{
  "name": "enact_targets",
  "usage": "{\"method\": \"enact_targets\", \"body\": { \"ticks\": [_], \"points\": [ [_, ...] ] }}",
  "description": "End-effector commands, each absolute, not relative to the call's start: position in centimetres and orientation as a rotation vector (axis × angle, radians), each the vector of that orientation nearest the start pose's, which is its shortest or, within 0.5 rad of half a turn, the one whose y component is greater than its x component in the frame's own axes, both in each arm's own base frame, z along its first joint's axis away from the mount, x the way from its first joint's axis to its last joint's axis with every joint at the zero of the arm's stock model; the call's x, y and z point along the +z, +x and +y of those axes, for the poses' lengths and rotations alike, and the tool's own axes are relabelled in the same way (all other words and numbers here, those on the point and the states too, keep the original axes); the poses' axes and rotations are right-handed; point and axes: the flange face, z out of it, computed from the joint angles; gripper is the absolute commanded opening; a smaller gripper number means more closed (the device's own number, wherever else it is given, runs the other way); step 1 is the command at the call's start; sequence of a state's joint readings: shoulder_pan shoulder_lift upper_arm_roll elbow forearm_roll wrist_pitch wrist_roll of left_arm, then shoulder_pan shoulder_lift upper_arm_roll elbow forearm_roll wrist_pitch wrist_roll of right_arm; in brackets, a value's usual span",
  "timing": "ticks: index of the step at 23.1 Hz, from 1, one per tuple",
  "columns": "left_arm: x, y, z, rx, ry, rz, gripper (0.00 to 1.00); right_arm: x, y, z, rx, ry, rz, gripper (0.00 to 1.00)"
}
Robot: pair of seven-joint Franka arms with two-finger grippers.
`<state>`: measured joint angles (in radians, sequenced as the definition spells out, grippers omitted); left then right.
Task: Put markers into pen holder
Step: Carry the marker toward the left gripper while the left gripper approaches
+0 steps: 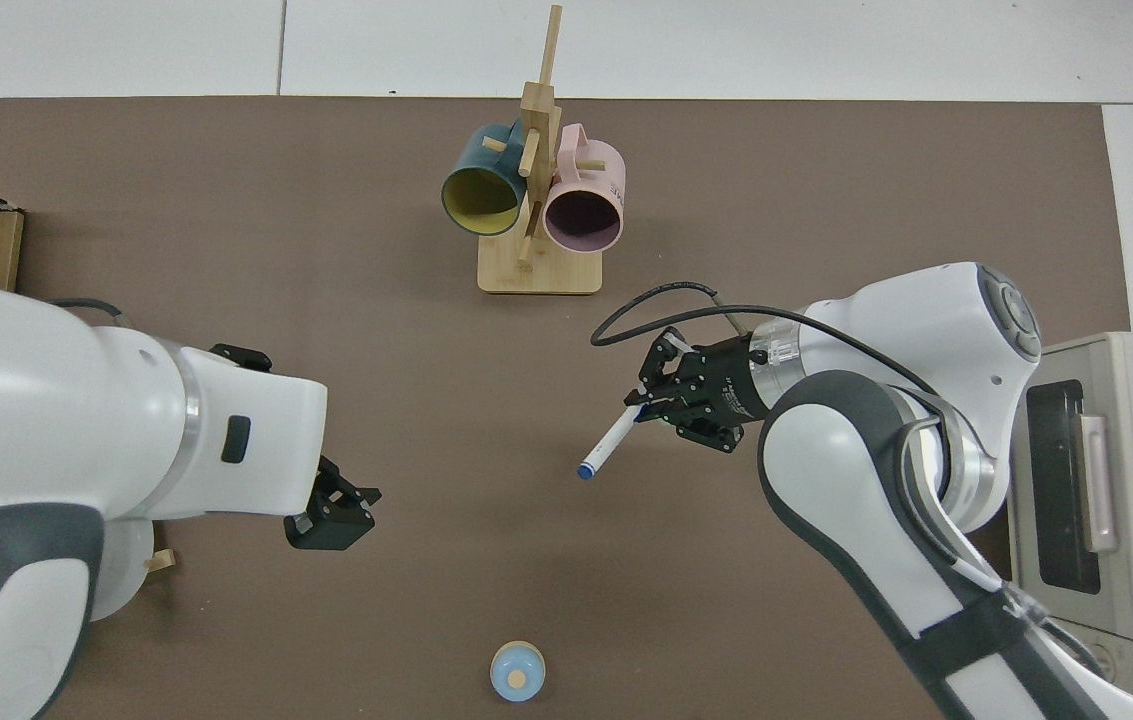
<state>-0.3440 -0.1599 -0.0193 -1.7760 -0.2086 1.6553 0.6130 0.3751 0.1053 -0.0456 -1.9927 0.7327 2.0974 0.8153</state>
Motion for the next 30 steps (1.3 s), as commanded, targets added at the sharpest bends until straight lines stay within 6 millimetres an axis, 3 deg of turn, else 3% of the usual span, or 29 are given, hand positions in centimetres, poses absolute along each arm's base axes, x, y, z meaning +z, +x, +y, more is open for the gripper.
{"method": "enact_targets", "body": {
  "ticks": [1, 6, 9, 14, 17, 30],
  "points": [
    [63.3, 44.5, -17.2, -0.249, -3.024, 1.526, 1.0, 43.3, 55.3, 23.5, 0.522, -2.201, 1.202, 0.0],
    [62.4, 42.2, -17.8, -0.352, -3.006, 1.518, 1.0, 44.6, 55.8, 26.0, 0.611, -2.061, 1.322, 0.0],
    [62.2, 41.2, -19.9, -0.39, -2.966, 1.546, 1.0, 45.6, 56.1, 27.6, 0.66, -1.989, 1.42, 0.0],
    [61.8, 41.9, -20.3, -0.435, -2.905, 1.578, 1.0, 46.0, 55.7, 29.8, 0.701, -1.905, 1.554, 0.0],
    [61.0, 41.3, -21.5, -0.405, -2.89, 1.576, 1.0, 45.9, 54.8, 31.5, 0.712, -1.919, 1.551, 0.0],
    [58.2, 40.9, -22.8, -0.388, -2.925, 1.506, 1.0, 46.1, 53.4, 34.3, 0.712, -1.903, 1.579, 0.0]
  ]
}}
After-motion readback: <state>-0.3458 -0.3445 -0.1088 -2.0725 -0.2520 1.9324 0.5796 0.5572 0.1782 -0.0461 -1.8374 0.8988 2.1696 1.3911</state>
